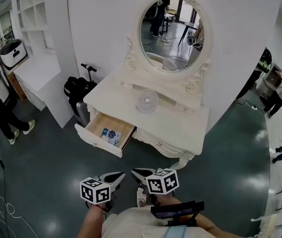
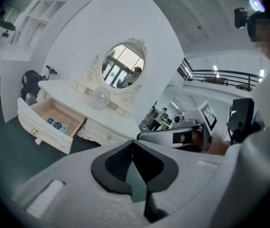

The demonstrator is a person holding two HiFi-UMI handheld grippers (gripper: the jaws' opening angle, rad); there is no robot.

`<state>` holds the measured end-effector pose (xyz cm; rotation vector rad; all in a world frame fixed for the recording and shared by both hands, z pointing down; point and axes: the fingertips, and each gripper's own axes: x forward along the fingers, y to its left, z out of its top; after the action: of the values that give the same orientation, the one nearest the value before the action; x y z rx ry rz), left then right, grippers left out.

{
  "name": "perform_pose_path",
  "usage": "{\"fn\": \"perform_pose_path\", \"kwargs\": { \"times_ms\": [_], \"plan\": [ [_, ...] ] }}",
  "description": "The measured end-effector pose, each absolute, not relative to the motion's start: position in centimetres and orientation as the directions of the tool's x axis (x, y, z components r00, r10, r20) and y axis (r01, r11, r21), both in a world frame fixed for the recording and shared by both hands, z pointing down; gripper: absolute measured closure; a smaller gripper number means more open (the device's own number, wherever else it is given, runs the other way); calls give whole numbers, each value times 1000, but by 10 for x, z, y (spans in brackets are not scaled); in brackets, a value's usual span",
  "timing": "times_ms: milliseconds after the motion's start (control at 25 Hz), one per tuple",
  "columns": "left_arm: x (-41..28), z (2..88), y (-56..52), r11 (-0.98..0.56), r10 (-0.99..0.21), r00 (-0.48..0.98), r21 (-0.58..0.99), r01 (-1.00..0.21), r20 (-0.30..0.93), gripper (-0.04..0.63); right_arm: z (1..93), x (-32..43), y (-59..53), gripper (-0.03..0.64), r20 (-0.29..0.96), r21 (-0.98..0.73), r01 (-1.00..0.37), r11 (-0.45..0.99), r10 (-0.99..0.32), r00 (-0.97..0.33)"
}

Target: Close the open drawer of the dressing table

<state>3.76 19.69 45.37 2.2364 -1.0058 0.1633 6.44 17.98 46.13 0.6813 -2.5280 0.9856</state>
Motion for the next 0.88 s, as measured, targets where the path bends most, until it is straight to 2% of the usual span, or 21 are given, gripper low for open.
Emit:
{"fn": "perform_pose_path", "kwargs": {
  "times_ms": [400, 880],
  "plan": [
    [45, 445, 112, -471, -631, 688, 529, -706, 357, 586, 454, 69, 95, 600, 482, -529, -529, 663, -278, -831],
    [46, 448, 62, -418, -686, 641, 536, -734, 344, 586, 455, 69, 40, 600, 468, -539, -481, 691, -229, -854]
  ]
}}
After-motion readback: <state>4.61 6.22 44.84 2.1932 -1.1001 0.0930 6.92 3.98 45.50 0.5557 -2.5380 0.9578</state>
